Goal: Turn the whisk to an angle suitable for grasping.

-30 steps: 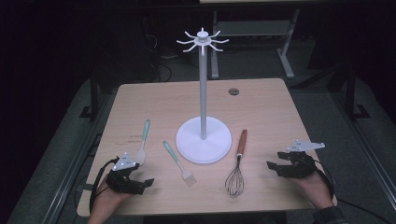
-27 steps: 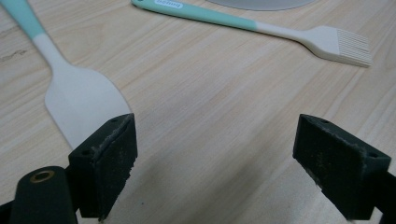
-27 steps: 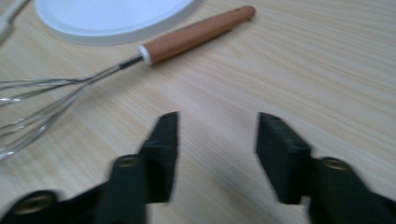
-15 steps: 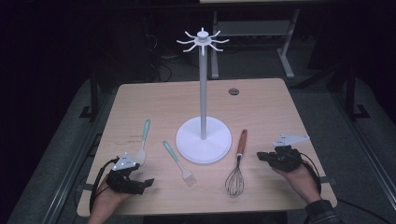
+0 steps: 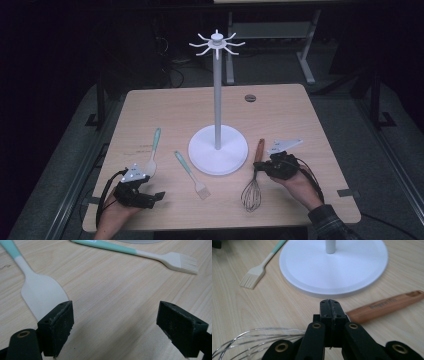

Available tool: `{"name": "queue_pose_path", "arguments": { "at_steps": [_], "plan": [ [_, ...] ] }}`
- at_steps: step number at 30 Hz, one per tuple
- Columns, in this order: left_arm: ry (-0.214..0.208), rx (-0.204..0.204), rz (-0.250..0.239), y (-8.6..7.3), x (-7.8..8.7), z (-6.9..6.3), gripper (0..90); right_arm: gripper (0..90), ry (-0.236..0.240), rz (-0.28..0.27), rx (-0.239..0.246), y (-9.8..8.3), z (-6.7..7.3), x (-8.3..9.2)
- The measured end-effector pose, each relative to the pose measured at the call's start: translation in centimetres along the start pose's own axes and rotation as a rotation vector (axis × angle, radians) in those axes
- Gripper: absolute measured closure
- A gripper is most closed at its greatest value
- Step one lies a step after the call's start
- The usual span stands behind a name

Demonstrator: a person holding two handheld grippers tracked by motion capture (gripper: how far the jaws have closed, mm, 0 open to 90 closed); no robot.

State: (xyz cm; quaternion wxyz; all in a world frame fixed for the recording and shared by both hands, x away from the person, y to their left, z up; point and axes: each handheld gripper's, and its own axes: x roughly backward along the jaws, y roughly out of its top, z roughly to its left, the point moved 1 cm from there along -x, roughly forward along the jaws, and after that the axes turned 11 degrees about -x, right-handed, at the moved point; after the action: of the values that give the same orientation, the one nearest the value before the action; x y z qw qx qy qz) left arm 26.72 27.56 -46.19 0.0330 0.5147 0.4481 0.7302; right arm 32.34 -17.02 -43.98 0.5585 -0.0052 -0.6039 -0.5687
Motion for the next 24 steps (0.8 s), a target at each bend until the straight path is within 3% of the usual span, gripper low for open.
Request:
{"name": "queue_pose_path", "arguments": {
  "at_steps": [5, 10, 24],
  "plan": [
    [-0.005, -0.002, 0.003, 0.0, -0.1, 0.0, 13.8, 89.9, 0.005, 0.041, 0.028, 0.1, 0.5, -1.5],
    [-0.008, 0.003, 0.003, 0.0, -0.1, 0.0, 13.9, 89.9, 0.009, 0.075, 0.021, 0.0, 0.7, -2.2],
    [-0.009, 0.005, 0.009, -0.1, -0.1, 0.0, 13.8, 89.9, 0.009, 0.134, 0.025, -0.8, 0.5, -2.2]
  ]
}}
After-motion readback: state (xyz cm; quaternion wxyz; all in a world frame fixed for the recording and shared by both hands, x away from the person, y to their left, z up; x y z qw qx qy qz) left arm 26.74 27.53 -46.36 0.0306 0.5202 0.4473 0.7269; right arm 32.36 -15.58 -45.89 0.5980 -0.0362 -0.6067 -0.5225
